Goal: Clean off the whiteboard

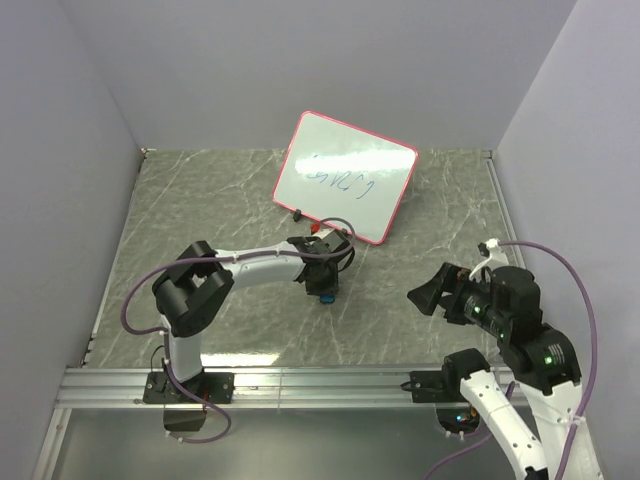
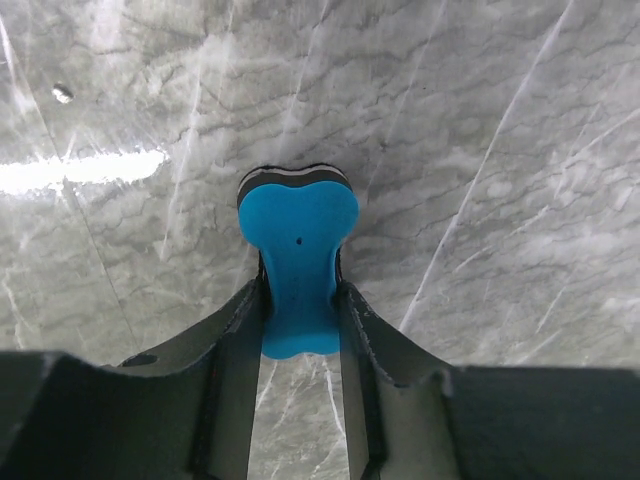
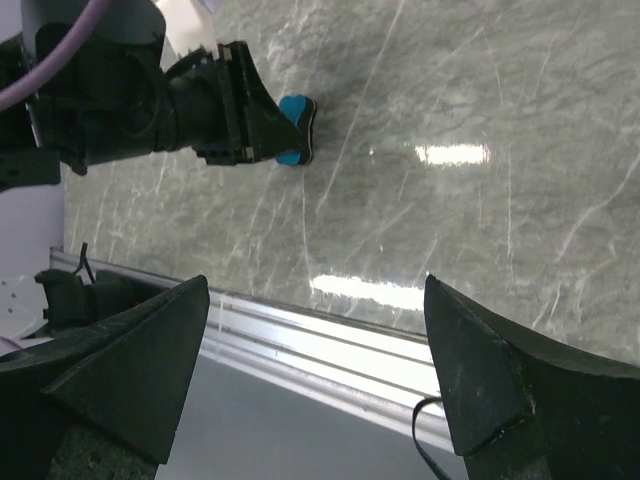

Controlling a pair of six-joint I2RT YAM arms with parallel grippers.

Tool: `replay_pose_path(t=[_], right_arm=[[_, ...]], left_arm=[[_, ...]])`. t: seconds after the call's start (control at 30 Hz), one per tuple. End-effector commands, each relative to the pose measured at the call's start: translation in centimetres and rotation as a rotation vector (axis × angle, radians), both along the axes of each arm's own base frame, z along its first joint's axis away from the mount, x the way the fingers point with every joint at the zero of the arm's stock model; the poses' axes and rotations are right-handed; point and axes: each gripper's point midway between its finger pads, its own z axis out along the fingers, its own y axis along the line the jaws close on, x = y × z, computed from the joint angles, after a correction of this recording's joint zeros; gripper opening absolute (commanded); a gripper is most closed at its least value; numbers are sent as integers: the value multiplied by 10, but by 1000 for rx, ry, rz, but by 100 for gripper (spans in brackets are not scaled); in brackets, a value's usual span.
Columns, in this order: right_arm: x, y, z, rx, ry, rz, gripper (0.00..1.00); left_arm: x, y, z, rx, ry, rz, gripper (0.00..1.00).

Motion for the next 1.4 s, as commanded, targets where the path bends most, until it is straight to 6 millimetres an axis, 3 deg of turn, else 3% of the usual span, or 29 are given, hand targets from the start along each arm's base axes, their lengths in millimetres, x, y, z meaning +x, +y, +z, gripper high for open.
replay_pose_path(t=[0.0, 0.07, 0.13, 0.33, 0.5, 0.53, 0.57, 0.63, 0.67, 0.77, 0.83, 0.87, 0.9, 0.93, 0.97, 1.1, 1.13, 1.2, 1.33, 1.37], right_arm=[[29, 3, 14, -11, -81, -8, 94], [44, 7, 18, -8, -88, -15, 94], [56, 9, 25, -4, -99, -26, 94], [117, 14, 54, 59, -152, -56, 93], [182, -2, 43, 153, -46, -176, 89], [197, -9, 30, 155, -2, -205, 89], [207, -10, 32, 173, -15, -205, 89], [227, -21, 19, 209, 2, -241, 89], [242, -32, 29, 242, -68, -244, 89], [272, -53, 24, 344, -128, -266, 89], [284, -56, 15, 425, -116, -252, 89], [295, -60, 23, 434, -167, -247, 89], [302, -62, 24, 448, -173, -248, 89], [311, -63, 12, 455, -152, -249, 88], [320, -62, 18, 463, -191, -227, 89], [344, -47, 17, 573, -203, -134, 87], [350, -45, 7, 581, -190, -118, 87], [362, -46, 6, 565, -196, -109, 87], [385, -51, -17, 527, -166, -121, 86], [389, -51, -14, 523, -173, -108, 86]], left_arm=[[2, 15, -20, 34, 17, -27, 25], [-2, 14, -25, 21, 43, -51, 24], [-3, 15, -27, 30, 48, -72, 1], [2, 34, -14, 52, 29, -62, 0], [6, 55, 34, -4, -38, -35, 0], [5, 58, 41, -7, -51, -37, 0], [3, 62, 57, -23, -73, -38, 0], [-2, 68, 68, -36, -90, -42, 0], [-4, 70, 82, -66, -114, -43, 0], [-14, 75, 98, -109, -127, -51, 0], [-18, 82, 101, -103, -133, -49, 0], [-20, 84, 107, -112, -147, -50, 0], [-20, 87, 110, -109, -156, -49, 0], [-22, 91, 109, -101, -156, -46, 0], [-23, 94, 112, -104, -168, -40, 0], [-31, 103, 109, -104, -163, -17, 0], [-33, 104, 109, -108, -159, -13, 0], [-37, 110, 105, -100, -146, 6, 0], [-45, 119, 104, -87, -127, 31, 0], [-49, 122, 104, -89, -120, 42, 0]])
